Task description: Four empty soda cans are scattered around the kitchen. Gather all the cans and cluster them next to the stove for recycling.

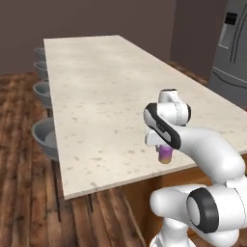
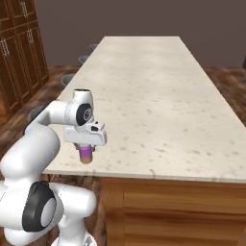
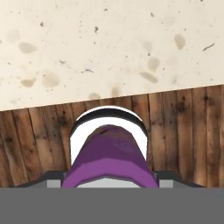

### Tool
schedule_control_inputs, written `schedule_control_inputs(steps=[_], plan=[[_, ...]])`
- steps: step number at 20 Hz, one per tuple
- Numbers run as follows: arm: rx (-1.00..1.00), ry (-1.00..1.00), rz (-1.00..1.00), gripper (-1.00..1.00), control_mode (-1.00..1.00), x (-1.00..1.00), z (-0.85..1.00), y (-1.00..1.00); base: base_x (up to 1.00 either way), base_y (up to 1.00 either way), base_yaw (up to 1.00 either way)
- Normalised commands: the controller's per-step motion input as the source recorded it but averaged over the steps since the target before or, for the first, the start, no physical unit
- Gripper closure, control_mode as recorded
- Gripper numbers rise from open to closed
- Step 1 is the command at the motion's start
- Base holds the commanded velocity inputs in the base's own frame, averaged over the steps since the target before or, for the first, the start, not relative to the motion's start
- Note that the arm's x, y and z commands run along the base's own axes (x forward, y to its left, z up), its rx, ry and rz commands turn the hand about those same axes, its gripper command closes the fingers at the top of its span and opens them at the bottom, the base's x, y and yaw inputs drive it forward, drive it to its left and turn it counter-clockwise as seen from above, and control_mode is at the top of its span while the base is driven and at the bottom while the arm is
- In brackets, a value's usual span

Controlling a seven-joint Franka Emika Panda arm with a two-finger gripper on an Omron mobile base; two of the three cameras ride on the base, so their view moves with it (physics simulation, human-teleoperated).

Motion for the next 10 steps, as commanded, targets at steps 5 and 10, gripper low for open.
schedule_control_inputs(steps=[5, 10], plan=[[0.00, 0.00, 0.00, 1.00, 1.00, 0.00, 0.00, 0.00, -0.04, -0.78, 0.00], [0.00, 0.00, 0.00, 1.00, 1.00, 0.00, 0.00, 0.00, -0.05, -0.77, 0.00]])
